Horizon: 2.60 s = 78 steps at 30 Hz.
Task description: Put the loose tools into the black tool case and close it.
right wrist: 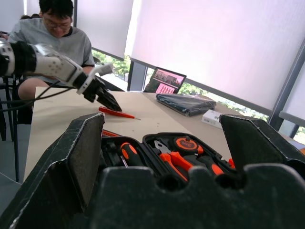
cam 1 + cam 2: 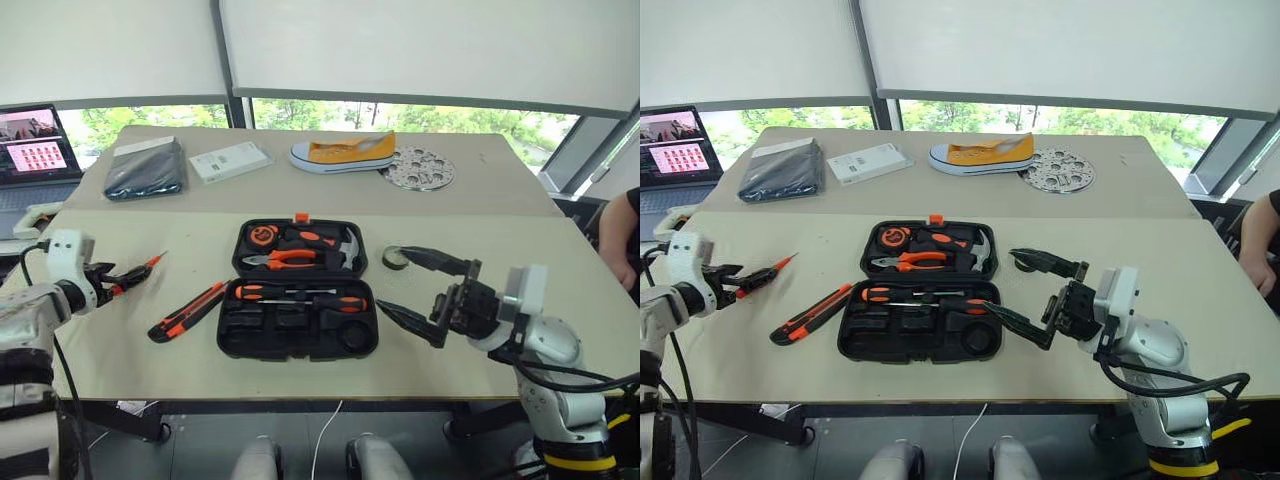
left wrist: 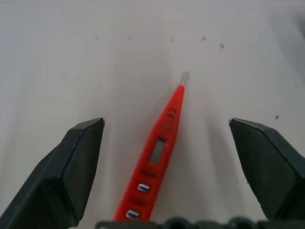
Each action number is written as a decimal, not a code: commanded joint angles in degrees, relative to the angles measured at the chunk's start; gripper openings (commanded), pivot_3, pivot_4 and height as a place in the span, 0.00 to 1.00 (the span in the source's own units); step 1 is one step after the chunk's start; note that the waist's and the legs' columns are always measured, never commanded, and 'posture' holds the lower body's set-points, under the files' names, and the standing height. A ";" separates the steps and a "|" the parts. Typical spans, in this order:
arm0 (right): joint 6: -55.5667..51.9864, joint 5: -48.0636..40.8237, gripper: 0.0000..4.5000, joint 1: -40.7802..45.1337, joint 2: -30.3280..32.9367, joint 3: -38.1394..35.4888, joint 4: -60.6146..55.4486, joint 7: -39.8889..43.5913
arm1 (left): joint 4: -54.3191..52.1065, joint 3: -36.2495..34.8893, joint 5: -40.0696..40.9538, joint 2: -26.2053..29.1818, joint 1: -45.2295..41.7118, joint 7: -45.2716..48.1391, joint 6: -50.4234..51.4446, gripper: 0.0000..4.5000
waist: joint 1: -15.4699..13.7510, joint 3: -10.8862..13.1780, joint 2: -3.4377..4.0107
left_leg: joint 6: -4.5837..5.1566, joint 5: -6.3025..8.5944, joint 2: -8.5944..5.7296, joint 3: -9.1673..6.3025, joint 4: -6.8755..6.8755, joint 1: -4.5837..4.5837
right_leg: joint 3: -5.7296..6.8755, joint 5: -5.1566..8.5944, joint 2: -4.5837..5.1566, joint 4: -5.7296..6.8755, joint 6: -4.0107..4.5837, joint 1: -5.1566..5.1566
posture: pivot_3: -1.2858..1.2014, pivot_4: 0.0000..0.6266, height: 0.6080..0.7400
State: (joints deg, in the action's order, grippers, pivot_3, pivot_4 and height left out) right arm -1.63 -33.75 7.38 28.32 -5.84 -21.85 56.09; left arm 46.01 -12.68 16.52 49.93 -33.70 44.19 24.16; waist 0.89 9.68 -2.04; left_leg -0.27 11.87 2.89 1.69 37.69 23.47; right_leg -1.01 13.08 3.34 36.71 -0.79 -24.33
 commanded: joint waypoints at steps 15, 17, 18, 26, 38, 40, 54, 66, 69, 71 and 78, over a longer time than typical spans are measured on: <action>-1.52 -1.09 1.00 -3.62 5.26 -2.55 -2.84 0.92 | 1.32 -4.18 2.34 1.25 -2.17 18.66 -16.13 0.10 | -0.43 0.03 -0.06 | -0.01 0.00 -0.05 0.00 0.02 0.06 | -0.03 0.06 0.07 0.01 -0.09 -0.01 | 0.52 0.24 1.00; -1.76 -1.77 1.00 -4.27 6.81 -4.06 -2.50 1.41 | -5.79 -5.13 5.91 0.82 -0.07 25.02 -17.18 0.10 | -0.67 0.07 -0.16 | -0.01 0.00 -0.02 -0.01 0.03 0.15 | 0.00 0.00 0.07 0.01 0.03 -0.04 | 0.52 0.24 1.00; -1.69 -1.82 1.00 -4.60 7.81 -5.10 -2.12 1.92 | -11.05 -4.66 7.48 0.71 1.73 28.05 -16.64 0.10 | -0.79 0.07 -0.15 | -0.01 0.00 -0.02 -0.01 0.05 0.21 | 0.01 -0.12 0.09 -0.01 0.24 -0.06 | 0.52 0.24 1.00; 2.76 2.78 1.00 -9.04 17.70 -8.24 3.16 11.95 | -49.17 6.40 12.89 -0.70 13.79 35.29 -7.37 0.10 | -1.22 0.08 -0.13 | -0.02 0.01 -0.05 0.02 0.07 0.22 | -0.06 -0.03 0.11 -0.14 0.03 0.01 | 0.52 0.24 1.00; 0.01 1.73 1.00 -5.95 17.01 -5.87 1.55 10.83 | -43.25 22.00 -7.83 0.07 7.01 33.68 -20.49 0.10 | -0.89 0.10 -0.10 | -0.01 0.00 -0.07 0.04 0.07 -0.06 | -0.33 0.10 -0.06 0.02 -0.18 0.06 | 0.52 0.24 1.00; -0.26 1.77 1.00 -5.67 16.80 -5.67 1.40 10.72 | -42.51 22.48 -8.67 -0.23 6.59 33.43 -20.70 0.10 | -0.98 0.10 -0.10 | -0.01 0.01 -0.09 0.04 0.08 0.01 | -0.33 0.11 -0.04 -0.01 -0.22 0.03 | 0.52 0.24 1.00; -3.66 0.34 1.00 -4.50 15.25 -4.55 -0.49 8.80 | -38.58 26.46 -11.80 -4.82 1.10 32.86 -16.79 0.10 | -1.41 0.10 -0.10 | 0.00 0.00 -0.13 0.04 0.15 0.03 | -0.34 0.07 -0.04 0.01 -0.30 0.05 | 0.52 0.24 1.00; -4.33 0.74 1.00 -4.12 15.19 -3.87 -0.45 8.49 | -37.52 31.03 -17.84 -2.18 0.23 34.97 -17.74 0.10 | -1.11 0.10 -0.09 | 0.00 0.00 -0.13 0.04 0.15 -0.06 | -0.39 0.07 -0.05 0.03 -0.31 0.11 | 0.52 0.24 1.00; -4.27 0.99 1.00 -3.77 15.05 -3.48 -0.07 8.47 | -38.05 31.32 -17.01 -1.93 1.30 35.75 -17.60 0.10 | -0.62 0.10 -0.09 | 0.00 0.00 -0.09 0.04 0.14 -0.13 | -0.41 0.08 -0.11 0.08 -0.29 0.13 | 0.52 0.24 1.00; -4.26 1.13 1.00 -3.71 14.92 -3.18 0.00 8.43 | -37.84 30.39 -14.43 -3.04 2.41 36.14 -18.49 0.10 | -0.27 0.08 -0.06 | 0.00 0.00 -0.08 0.04 0.14 -0.16 | -0.43 0.08 -0.12 0.09 -0.29 0.14 | 0.52 0.24 1.00; -4.31 0.89 1.00 -4.48 15.19 -2.76 0.78 9.00 | -30.61 21.70 -6.67 -4.90 5.04 36.98 -24.78 0.35 | -0.18 0.06 -0.02 | 0.00 0.01 -0.11 0.05 0.14 -0.12 | -0.45 0.08 -0.08 0.05 -0.29 0.13 | 0.52 0.24 1.00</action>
State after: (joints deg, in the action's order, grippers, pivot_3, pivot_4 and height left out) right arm -5.70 -32.32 3.08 43.41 -7.47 -20.62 64.96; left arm 12.90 11.07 8.64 44.45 -29.55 79.80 2.56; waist 0.71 9.74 -2.07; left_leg -0.27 11.88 2.77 1.76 37.83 23.36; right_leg -1.48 13.16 3.27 36.76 -1.08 -24.22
